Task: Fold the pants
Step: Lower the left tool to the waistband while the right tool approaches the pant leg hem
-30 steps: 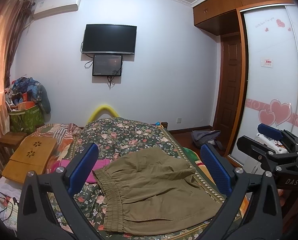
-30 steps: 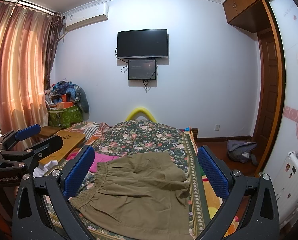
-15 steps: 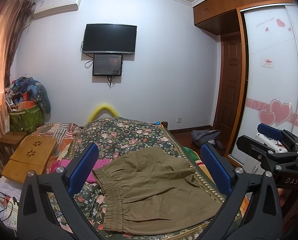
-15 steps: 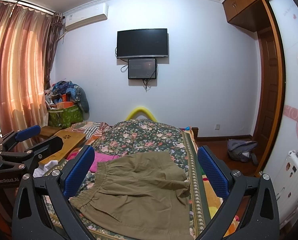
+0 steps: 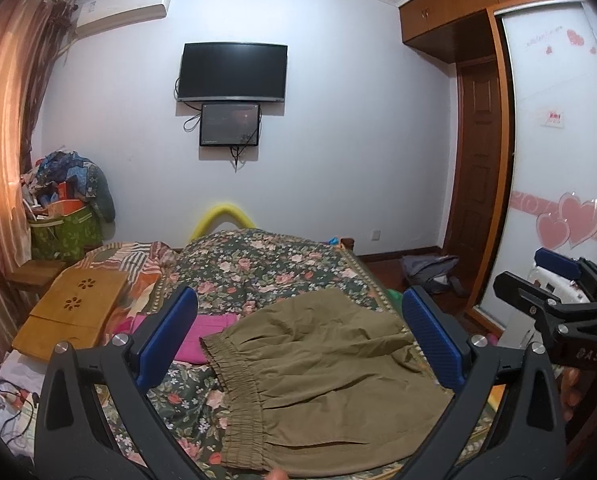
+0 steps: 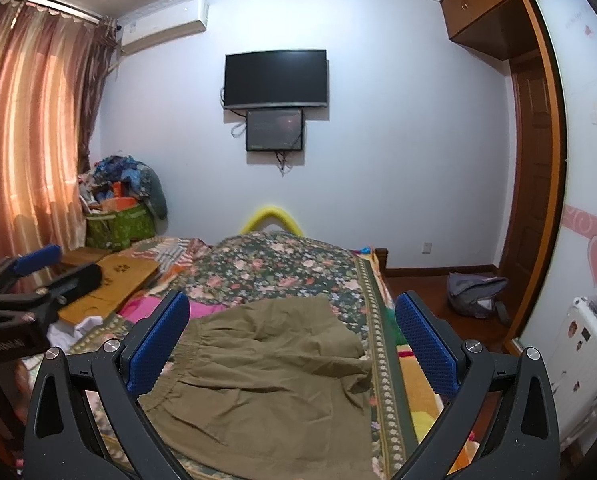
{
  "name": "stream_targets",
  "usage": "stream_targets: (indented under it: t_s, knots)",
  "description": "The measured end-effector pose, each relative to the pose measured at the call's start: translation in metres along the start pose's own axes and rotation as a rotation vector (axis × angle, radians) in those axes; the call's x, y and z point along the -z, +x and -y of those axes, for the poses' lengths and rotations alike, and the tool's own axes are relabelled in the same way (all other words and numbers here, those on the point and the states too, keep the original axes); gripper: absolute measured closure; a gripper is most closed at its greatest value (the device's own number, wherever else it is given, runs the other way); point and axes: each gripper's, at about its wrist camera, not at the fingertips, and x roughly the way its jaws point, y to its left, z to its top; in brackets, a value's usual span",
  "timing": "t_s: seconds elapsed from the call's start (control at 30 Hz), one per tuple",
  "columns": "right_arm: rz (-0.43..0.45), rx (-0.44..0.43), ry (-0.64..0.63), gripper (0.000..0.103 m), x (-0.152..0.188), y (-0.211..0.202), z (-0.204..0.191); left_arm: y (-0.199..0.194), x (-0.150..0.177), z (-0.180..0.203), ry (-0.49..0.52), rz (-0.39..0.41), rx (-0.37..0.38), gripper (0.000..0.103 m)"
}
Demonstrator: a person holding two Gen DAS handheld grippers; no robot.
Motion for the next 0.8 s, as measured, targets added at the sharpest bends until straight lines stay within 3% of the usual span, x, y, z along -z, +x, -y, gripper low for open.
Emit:
stream_targets:
  t_s: [0.23, 0.57, 0.67, 0.8]
  knots:
    - [-0.133, 0.01, 0.021, 0.0, 0.025, 0.046, 0.029, 0.05, 0.029, -0.023, 0.015, -0.146, -0.042, 0.0]
    - [-0.428, 0.078, -0.021, 0.001, 0.095, 0.09, 0.071, 0.123, 0.113, -0.055, -0.02, -0.47, -0.085, 0.0]
    - [-0.526, 0.083, -0.005, 0.005, 0.119, 0.099, 0.081, 0.135, 0.14, -0.063, -0.054, -0.552, -0.074, 0.0]
    - [-0.64, 0.05, 0.037, 0.017, 0.145, 0.101, 0.086, 0.14, 0.169, -0.064, -0.046, -0.64, -0.065, 0.01]
